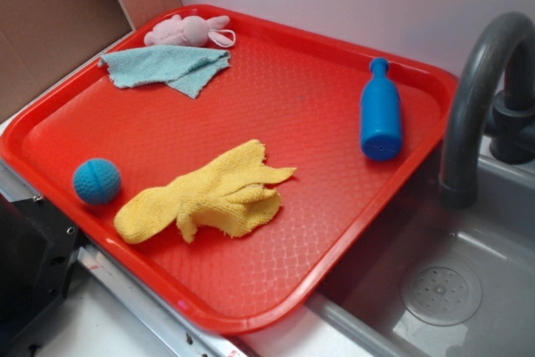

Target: Grab the blue ball.

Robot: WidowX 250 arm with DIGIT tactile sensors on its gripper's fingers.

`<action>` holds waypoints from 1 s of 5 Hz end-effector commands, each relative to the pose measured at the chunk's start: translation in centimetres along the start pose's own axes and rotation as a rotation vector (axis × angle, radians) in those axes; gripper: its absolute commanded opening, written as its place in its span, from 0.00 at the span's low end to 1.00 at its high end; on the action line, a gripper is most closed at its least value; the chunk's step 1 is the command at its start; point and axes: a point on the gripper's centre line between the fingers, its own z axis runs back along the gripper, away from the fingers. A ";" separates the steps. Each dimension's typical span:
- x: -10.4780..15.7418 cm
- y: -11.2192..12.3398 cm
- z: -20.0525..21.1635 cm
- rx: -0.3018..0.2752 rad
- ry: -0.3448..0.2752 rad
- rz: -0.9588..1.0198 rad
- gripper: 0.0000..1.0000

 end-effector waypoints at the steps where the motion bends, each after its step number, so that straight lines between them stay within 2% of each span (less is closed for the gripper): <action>1: 0.0 0.0 0.0 0.000 0.000 0.000 1.00; 2: 0.7 0.3 -2.3 0.040 -0.038 0.111 1.00; 3: 1.1 0.6 -5.5 0.038 -0.011 0.157 1.00; 4: 0.9 0.6 -8.6 -0.045 0.049 0.146 1.00; 5: 0.4 0.8 -10.9 -0.050 0.073 0.150 1.00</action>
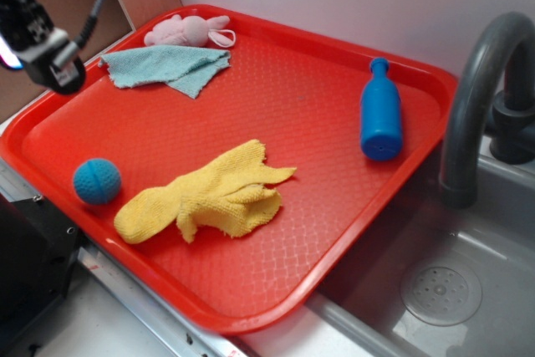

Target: Grab the blue ball.

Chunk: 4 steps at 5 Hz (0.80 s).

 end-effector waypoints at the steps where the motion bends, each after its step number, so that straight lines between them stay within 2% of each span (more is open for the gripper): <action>1: -0.2 0.9 -5.0 -0.022 0.054 -0.004 1.00; 3: 0.3 1.4 -8.6 0.045 0.086 -0.007 1.00; 4: 0.0 1.3 -10.9 0.045 0.139 -0.036 1.00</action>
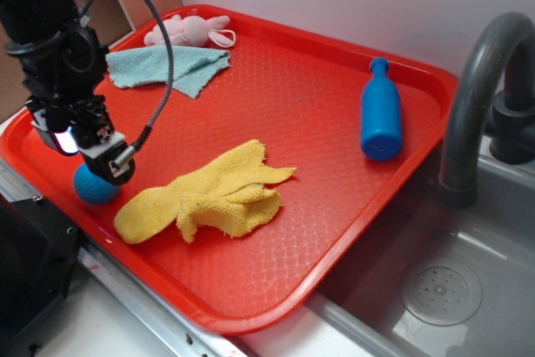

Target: Grab the blue ball.

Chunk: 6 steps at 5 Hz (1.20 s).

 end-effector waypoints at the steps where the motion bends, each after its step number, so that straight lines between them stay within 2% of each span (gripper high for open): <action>1: -0.7 0.0 -4.1 0.072 0.082 -0.045 1.00; 2: -0.8 0.5 -4.8 0.089 0.115 -0.018 1.00; 3: -0.6 0.7 -4.6 0.090 0.126 -0.005 0.00; 5: -0.7 1.0 -2.4 0.033 0.091 0.018 0.00; 6: 0.1 0.8 0.3 0.014 0.089 0.075 0.00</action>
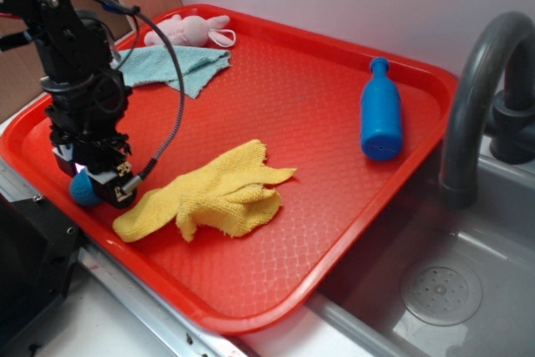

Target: Grab the blue ball.

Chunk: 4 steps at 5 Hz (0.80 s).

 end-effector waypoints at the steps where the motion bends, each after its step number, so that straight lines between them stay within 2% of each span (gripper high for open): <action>1: 1.6 -1.3 8.4 -0.066 -0.072 0.161 0.00; 2: 1.4 -3.1 13.4 -0.068 -0.148 0.112 0.00; 3: -0.1 -4.7 18.3 -0.101 -0.255 0.077 0.00; 4: -0.6 -5.1 18.8 -0.092 -0.304 0.021 0.00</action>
